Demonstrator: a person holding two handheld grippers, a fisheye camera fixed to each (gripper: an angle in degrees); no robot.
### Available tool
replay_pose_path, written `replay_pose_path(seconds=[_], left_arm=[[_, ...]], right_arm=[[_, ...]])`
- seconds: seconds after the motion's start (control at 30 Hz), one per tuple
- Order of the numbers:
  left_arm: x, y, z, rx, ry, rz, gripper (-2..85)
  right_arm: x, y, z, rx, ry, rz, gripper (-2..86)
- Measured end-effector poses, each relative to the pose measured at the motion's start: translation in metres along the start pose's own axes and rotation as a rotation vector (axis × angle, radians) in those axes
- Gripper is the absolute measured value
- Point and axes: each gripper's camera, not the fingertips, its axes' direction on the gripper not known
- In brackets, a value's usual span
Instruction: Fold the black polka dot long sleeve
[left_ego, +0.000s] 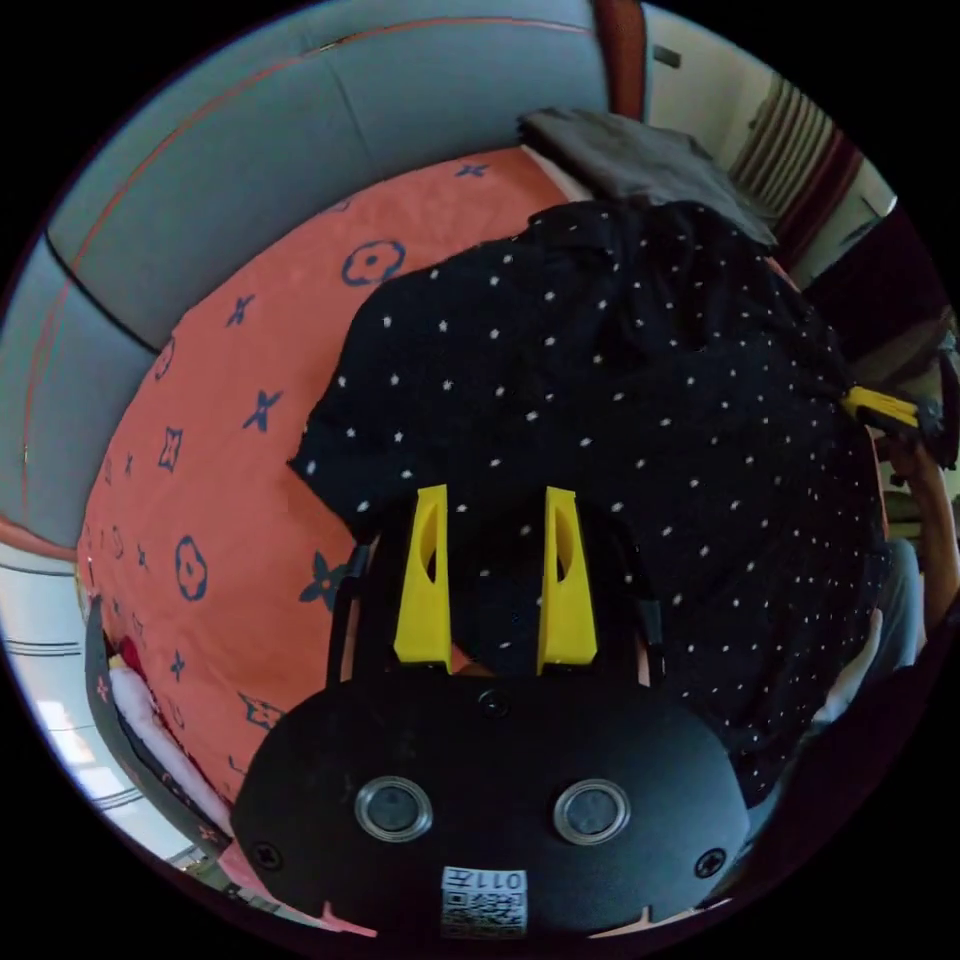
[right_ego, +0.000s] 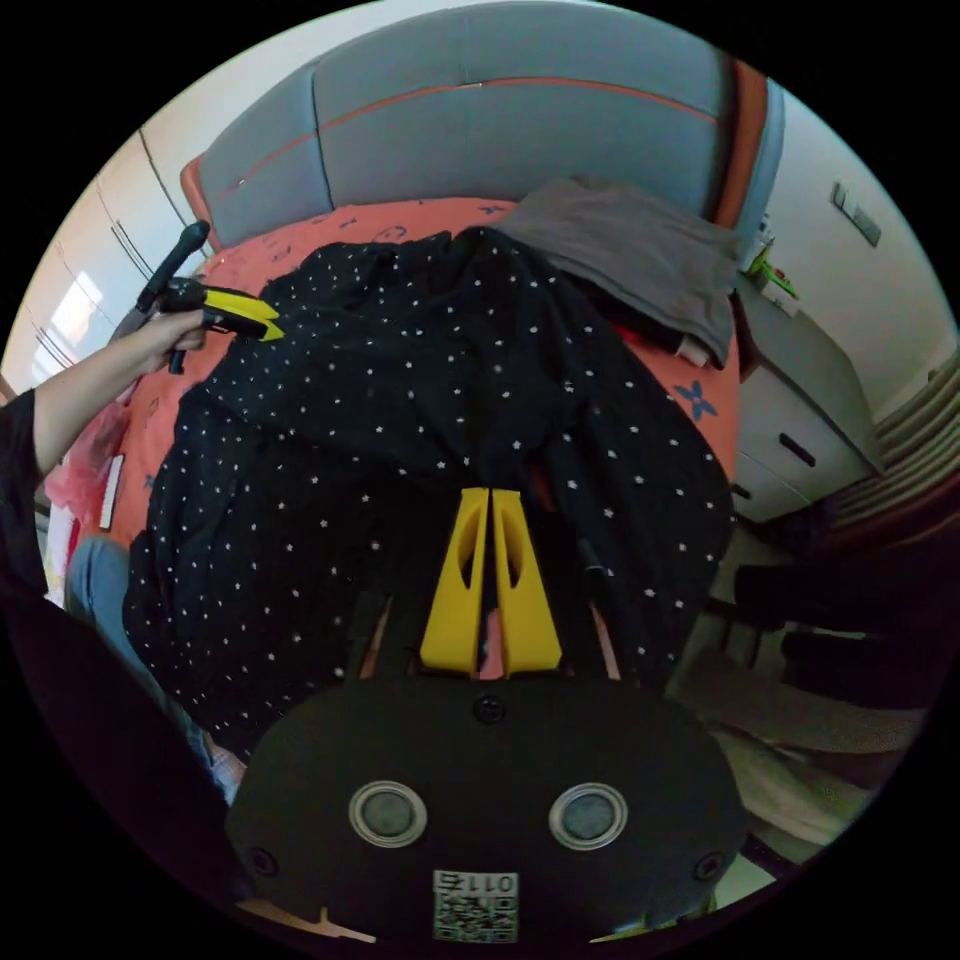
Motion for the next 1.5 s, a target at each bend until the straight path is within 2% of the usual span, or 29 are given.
replay_pose_path(seconds=[0.07,0.17,0.23,0.3,0.4,0.53,0.6,0.67,0.8,0.87,1.03,1.07,1.1,1.23,1.33,1.4,1.43,1.5], left_arm=[[-0.007,0.002,0.005,0.022,0.044,-0.036,12.9],[-0.017,0.006,0.001,0.055,0.163,-0.067,12.6],[-0.023,0.014,-0.013,0.095,0.252,-0.063,12.0],[-0.017,0.037,-0.040,0.195,0.278,-0.011,11.2],[0.014,0.065,-0.050,0.203,0.245,0.102,10.6],[0.035,0.079,-0.020,0.076,0.148,0.103,10.4],[0.024,0.092,-0.002,0.012,0.127,0.027,10.2],[0.016,0.096,-0.011,0.044,0.169,-0.015,10.2],[0.023,0.089,-0.062,0.202,0.080,0.082,10.1],[0.025,0.074,-0.069,0.233,0.055,0.099,10.1],[0.026,0.020,-0.028,0.158,0.055,0.022,10.5],[0.022,0.014,-0.007,0.090,0.076,-0.032,10.6],[0.020,0.012,0.013,0.021,0.118,-0.062,10.7],[0.022,0.018,-0.002,0.124,0.230,-0.131,11.1],[0.063,0.027,-0.051,0.285,0.202,0.017,11.3],[0.128,0.022,-0.080,0.341,0.192,0.241,11.6],[0.147,0.019,-0.084,0.342,0.197,0.298,11.7],[0.224,0.002,-0.089,0.349,0.217,0.498,12.5]], right_arm=[[0.011,0.001,0.013,-0.067,-0.031,-0.010,4.2],[0.027,0.013,-0.005,-0.040,-0.161,0.009,7.7],[0.033,0.029,-0.030,0.036,-0.133,0.032,8.2],[0.042,0.048,-0.061,0.206,-0.032,0.100,5.6],[0.048,0.047,-0.074,0.341,-0.090,0.094,2.4],[0.035,0.017,-0.045,0.249,-0.104,-0.007,2.8],[0.037,0.002,-0.003,0.080,0.054,-0.057,3.9],[0.051,0.000,0.016,-0.035,0.029,-0.058,4.5],[0.063,0.015,-0.027,0.093,0.016,-0.098,3.6],[0.062,0.015,-0.029,0.085,0.015,-0.136,3.4],[0.077,0.006,0.015,-0.036,0.108,-0.125,4.3],[0.086,0.009,0.031,-0.084,0.103,-0.112,4.9],[0.096,0.014,0.036,-0.054,0.058,-0.083,5.5],[0.117,0.032,0.004,0.004,-0.051,-0.046,8.1],[0.134,0.079,-0.036,0.127,0.037,0.010,9.6],[0.164,0.126,-0.044,0.127,0.078,0.148,10.1],[0.173,0.138,-0.043,0.121,0.062,0.193,10.2],[0.211,0.186,-0.036,0.123,-0.113,0.387,11.0]])
